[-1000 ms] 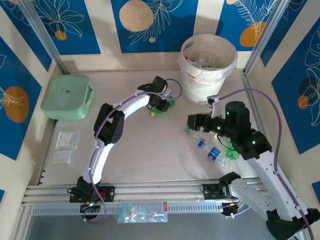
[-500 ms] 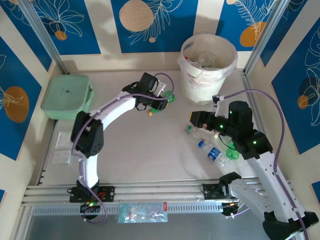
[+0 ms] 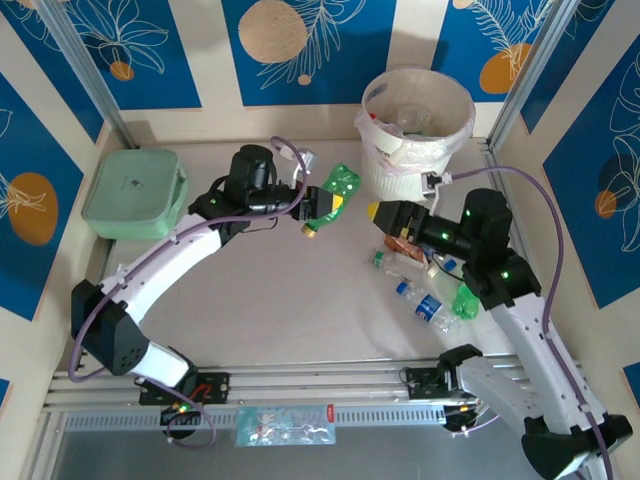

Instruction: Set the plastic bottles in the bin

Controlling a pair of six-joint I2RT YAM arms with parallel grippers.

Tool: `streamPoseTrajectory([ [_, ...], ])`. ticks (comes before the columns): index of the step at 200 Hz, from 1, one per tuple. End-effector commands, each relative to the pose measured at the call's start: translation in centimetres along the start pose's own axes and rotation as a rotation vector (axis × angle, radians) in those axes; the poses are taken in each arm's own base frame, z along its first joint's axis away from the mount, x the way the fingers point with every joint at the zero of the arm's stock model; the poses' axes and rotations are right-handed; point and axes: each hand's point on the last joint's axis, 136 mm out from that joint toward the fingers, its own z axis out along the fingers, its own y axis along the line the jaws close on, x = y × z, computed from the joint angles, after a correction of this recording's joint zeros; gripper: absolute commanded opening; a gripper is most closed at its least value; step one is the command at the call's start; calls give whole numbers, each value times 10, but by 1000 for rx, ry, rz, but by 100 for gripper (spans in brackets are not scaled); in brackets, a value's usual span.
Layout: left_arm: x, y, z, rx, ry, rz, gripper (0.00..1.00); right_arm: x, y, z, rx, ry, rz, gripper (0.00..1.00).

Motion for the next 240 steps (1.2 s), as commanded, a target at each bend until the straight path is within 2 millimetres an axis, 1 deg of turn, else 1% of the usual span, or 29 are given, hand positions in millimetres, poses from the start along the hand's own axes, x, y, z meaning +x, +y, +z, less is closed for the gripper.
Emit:
streamPoseTrajectory([
  [1, -5, -34, -9, 130, -17, -45, 44, -19, 30, 4, -70, -18, -61, 100],
  [30, -3, -50, -13, 166, -14, -44, 44, -33, 31, 18, -48, -24, -92, 100],
  [52, -5, -56, -18, 175, -25, -41, 44, -41, 22, 31, -11, -14, -78, 99],
  [77, -6, -62, -23, 184, -32, -34, 44, -48, 11, 37, 46, -33, -83, 98],
  [97, -6, -64, -24, 190, -31, -35, 44, -51, 7, 42, 56, -33, -81, 97],
  [117, -7, -67, -25, 203, -30, -34, 44, -51, 12, 52, 14, 2, -80, 96],
  [138, -7, -69, -24, 208, -29, -34, 44, -45, 29, 63, -65, 52, -98, 93],
  [155, -6, -69, -23, 212, -23, -37, 44, -44, 33, 70, -87, 62, -93, 89],
  [177, -2, -71, -20, 218, -13, -37, 44, -45, 33, 72, -100, 48, -68, 78],
  [187, -2, -71, -20, 217, -13, -36, 44, -45, 32, 73, -101, 47, -60, 74],
  [196, -2, -72, -20, 218, -16, -35, 44, -44, 30, 74, -99, 49, -55, 72],
  [218, -5, -74, -22, 222, -21, -31, 46, -41, 28, 72, -97, 45, -46, 64],
  [240, -4, -76, -22, 228, -18, -33, 48, -40, 28, 68, -99, 35, -47, 54],
])
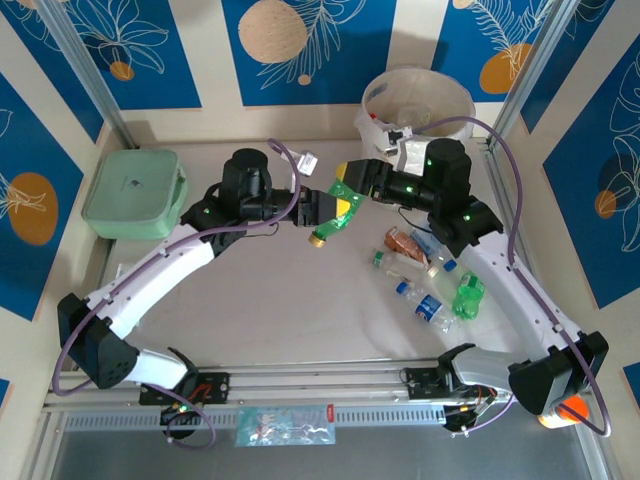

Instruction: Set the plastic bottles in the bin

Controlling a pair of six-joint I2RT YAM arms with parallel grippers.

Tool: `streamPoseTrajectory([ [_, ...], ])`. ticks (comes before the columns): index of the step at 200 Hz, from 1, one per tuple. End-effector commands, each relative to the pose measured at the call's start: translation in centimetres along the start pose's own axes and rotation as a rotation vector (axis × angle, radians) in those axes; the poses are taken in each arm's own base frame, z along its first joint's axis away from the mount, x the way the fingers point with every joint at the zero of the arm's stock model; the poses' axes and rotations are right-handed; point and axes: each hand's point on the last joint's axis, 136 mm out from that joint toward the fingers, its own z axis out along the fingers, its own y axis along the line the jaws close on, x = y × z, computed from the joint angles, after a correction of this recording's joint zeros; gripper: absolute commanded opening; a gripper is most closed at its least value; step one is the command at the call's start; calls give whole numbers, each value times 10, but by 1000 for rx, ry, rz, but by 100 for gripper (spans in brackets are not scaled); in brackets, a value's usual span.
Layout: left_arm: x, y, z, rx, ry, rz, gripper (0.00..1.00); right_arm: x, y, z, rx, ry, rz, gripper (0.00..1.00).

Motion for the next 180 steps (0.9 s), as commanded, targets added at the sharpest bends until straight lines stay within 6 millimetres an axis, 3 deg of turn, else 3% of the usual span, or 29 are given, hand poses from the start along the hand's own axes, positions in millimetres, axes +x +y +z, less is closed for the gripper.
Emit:
streamPoseTrajectory([
  [1, -3, -19, -4, 57, -8, 31, 48, 3, 7, -7, -28, -9, -1, 54],
  [32, -1, -19, -3, 54, -8, 29, 52, 3, 8, -11, -32, -19, 4, 50],
  [86, -5, -22, -9, 41, -39, 39, 85, -5, 8, -23, -24, -63, 6, 50],
  [110, -12, -23, -21, -15, -82, 77, 92, -17, 3, -33, 5, -106, 0, 50],
  [137, -25, -12, -48, -214, -149, 160, 94, -49, -6, -50, 70, -188, -24, 49],
  [160, -35, 4, -81, -426, -211, 232, 95, -87, -11, -66, 154, -288, -74, 49],
  [180, -37, 5, -96, -486, -228, 274, 95, -123, -9, -73, 228, -361, -143, 49],
])
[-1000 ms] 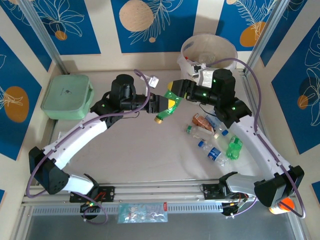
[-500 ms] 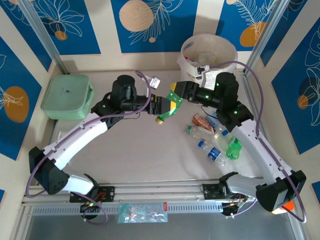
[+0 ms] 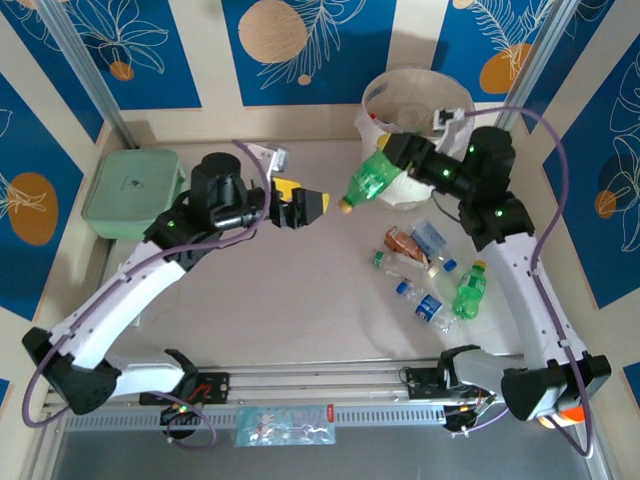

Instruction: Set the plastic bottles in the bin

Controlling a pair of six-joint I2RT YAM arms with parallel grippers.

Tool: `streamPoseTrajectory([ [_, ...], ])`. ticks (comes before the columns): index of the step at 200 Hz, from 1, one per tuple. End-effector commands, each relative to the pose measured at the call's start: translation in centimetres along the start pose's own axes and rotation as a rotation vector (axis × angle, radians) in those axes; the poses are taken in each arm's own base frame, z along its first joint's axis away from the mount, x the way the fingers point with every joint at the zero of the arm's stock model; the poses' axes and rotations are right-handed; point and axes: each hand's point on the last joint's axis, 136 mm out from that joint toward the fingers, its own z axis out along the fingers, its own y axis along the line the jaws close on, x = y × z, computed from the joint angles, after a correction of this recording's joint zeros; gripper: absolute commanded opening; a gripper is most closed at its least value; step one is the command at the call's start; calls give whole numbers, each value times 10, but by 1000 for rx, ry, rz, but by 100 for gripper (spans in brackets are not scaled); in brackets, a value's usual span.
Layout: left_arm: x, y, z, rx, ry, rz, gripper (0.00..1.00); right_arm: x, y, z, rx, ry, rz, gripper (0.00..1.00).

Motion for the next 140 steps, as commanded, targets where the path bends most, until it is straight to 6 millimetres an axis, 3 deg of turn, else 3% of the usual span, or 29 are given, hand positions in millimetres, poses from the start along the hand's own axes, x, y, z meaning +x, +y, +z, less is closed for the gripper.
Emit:
streamPoseTrajectory([
  [1, -13, 18, -26, -170, -47, 110, 95, -46, 6, -5, 75, -116, -115, 49],
  [35, -4, 18, -27, -163, -19, 117, 95, -119, -24, -6, 243, -279, -153, 49],
  [65, 4, 20, -28, -162, 3, 124, 95, -161, -55, 6, 380, -331, -206, 49],
  [92, 7, 21, -31, -169, 13, 131, 95, -178, -91, 18, 490, -333, -202, 48],
  [140, 14, 24, -35, -180, 32, 140, 95, -174, -154, 42, 643, -265, -212, 48],
])
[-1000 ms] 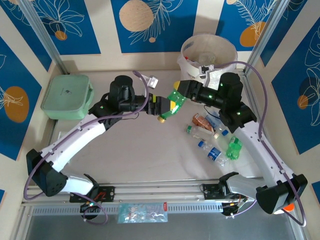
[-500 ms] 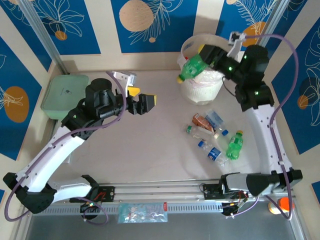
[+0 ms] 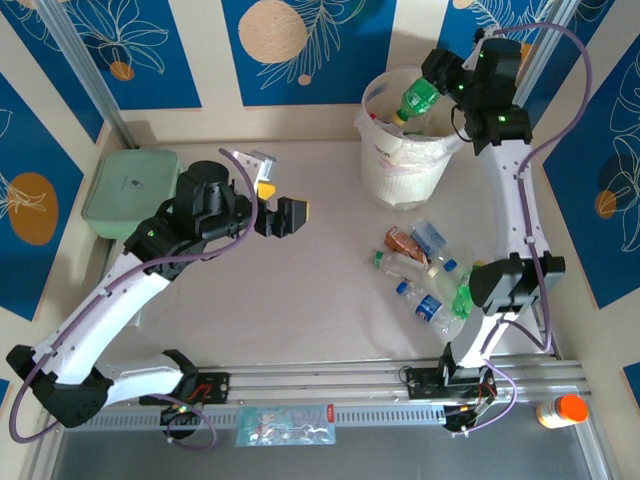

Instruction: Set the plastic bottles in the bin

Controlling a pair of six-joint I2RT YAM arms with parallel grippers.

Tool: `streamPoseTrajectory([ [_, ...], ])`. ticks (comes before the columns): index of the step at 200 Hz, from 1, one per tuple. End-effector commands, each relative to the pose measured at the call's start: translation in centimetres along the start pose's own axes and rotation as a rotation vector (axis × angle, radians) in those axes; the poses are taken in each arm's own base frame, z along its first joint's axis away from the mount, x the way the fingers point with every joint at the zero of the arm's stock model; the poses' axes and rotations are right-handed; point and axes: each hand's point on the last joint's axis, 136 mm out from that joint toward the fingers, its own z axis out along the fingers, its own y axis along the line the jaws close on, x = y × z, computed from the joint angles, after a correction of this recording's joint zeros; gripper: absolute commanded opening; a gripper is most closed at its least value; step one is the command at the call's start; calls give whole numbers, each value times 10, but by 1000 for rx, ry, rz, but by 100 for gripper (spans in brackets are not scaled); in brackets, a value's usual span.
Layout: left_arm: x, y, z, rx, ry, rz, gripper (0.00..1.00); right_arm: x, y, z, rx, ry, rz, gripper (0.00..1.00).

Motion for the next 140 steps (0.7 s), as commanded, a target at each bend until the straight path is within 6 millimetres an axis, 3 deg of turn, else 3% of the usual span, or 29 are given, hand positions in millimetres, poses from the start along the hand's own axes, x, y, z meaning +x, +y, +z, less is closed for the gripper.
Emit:
streamPoseTrajectory([
  [1, 3, 1, -9, -16, -4, 27, 95, 1, -21, 8, 95, 5, -56, 48],
  [36, 9, 2, -5, -10, 11, 25, 95, 33, -43, 41, 152, 112, -81, 48],
  [87, 14, 3, 5, -1, 36, 28, 96, 94, -36, 69, 109, 263, -114, 55],
  [114, 19, 3, 11, 6, 53, 22, 96, 101, -32, 67, 103, 284, -128, 72],
  [140, 25, 5, 15, 3, 70, 15, 96, 89, -31, 55, 115, 254, -137, 83],
])
